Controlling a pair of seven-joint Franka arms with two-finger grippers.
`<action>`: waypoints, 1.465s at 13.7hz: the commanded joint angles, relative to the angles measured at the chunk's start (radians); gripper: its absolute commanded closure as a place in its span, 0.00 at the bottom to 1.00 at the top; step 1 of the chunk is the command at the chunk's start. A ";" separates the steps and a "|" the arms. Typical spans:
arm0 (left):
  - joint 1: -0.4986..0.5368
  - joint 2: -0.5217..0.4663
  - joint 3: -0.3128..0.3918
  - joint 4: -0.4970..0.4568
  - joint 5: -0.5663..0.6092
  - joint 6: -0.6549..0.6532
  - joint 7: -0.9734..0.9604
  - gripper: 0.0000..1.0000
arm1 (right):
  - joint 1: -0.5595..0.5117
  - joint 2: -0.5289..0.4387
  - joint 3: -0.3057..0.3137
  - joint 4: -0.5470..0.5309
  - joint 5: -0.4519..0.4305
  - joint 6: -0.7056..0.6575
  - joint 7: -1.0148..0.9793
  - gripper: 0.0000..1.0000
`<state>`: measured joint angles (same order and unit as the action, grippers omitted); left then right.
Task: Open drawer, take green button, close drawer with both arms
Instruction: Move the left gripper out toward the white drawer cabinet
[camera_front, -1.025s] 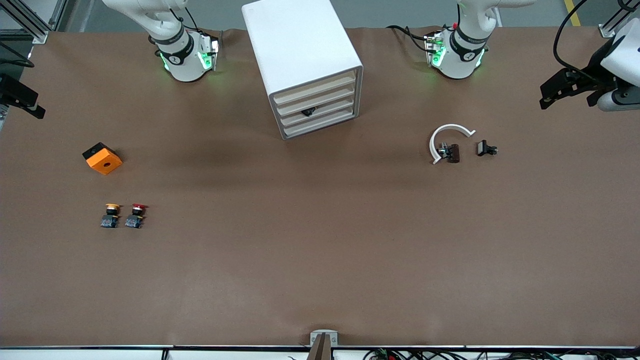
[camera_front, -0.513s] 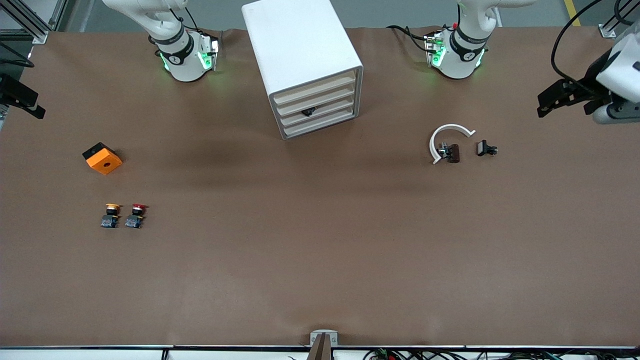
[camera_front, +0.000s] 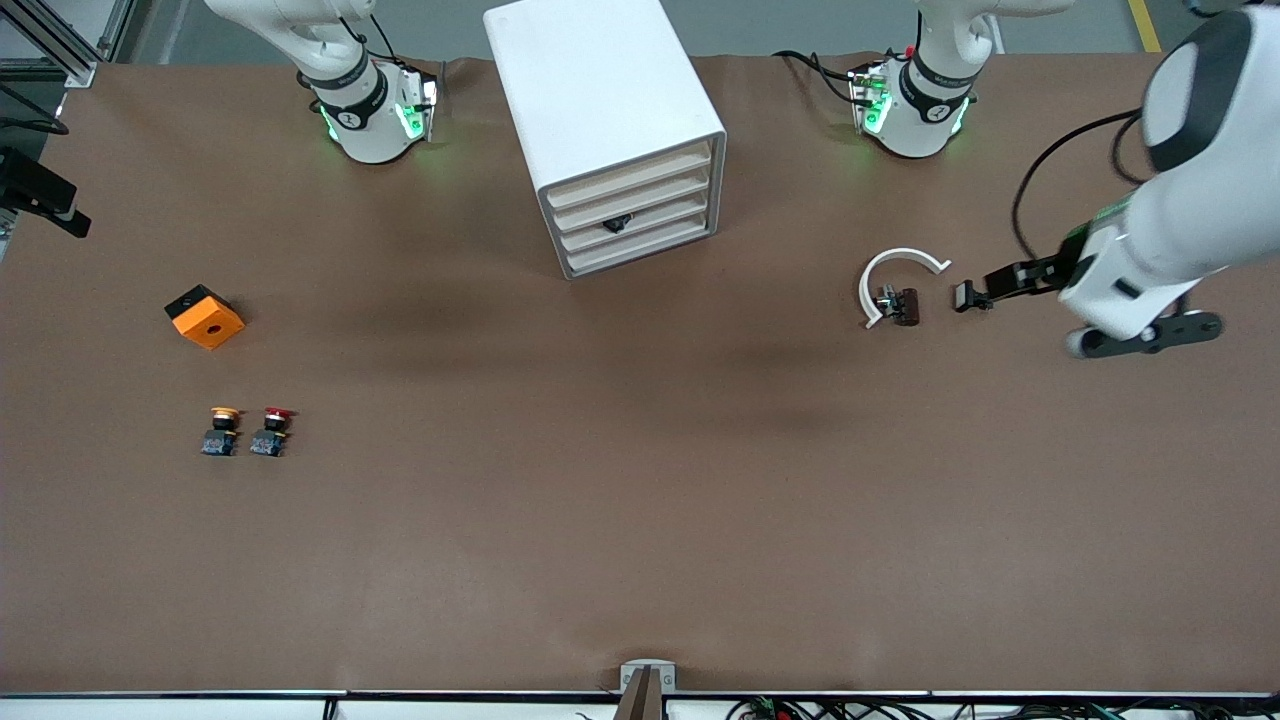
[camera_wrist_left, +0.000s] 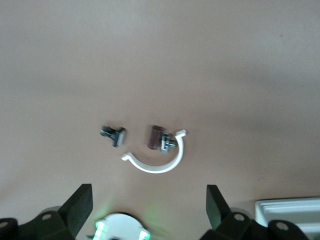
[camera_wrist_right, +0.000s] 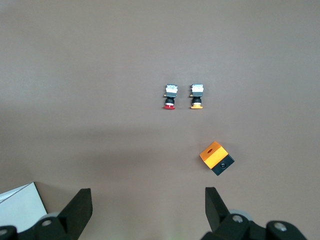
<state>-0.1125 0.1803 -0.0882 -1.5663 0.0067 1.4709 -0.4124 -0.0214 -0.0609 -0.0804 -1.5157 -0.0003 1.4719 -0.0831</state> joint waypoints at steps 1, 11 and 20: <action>-0.029 0.097 -0.004 0.045 -0.045 -0.026 -0.173 0.00 | 0.006 -0.030 -0.002 -0.027 -0.006 0.004 0.008 0.00; -0.098 0.415 -0.005 0.092 -0.341 -0.003 -0.762 0.00 | 0.005 -0.028 -0.004 -0.027 -0.006 0.007 0.008 0.00; -0.223 0.565 -0.005 0.058 -0.691 0.039 -1.181 0.00 | 0.005 -0.028 -0.004 -0.027 -0.006 0.007 0.008 0.00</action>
<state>-0.2675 0.7281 -0.0984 -1.5097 -0.6468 1.5096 -1.5151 -0.0215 -0.0619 -0.0820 -1.5175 -0.0003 1.4720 -0.0831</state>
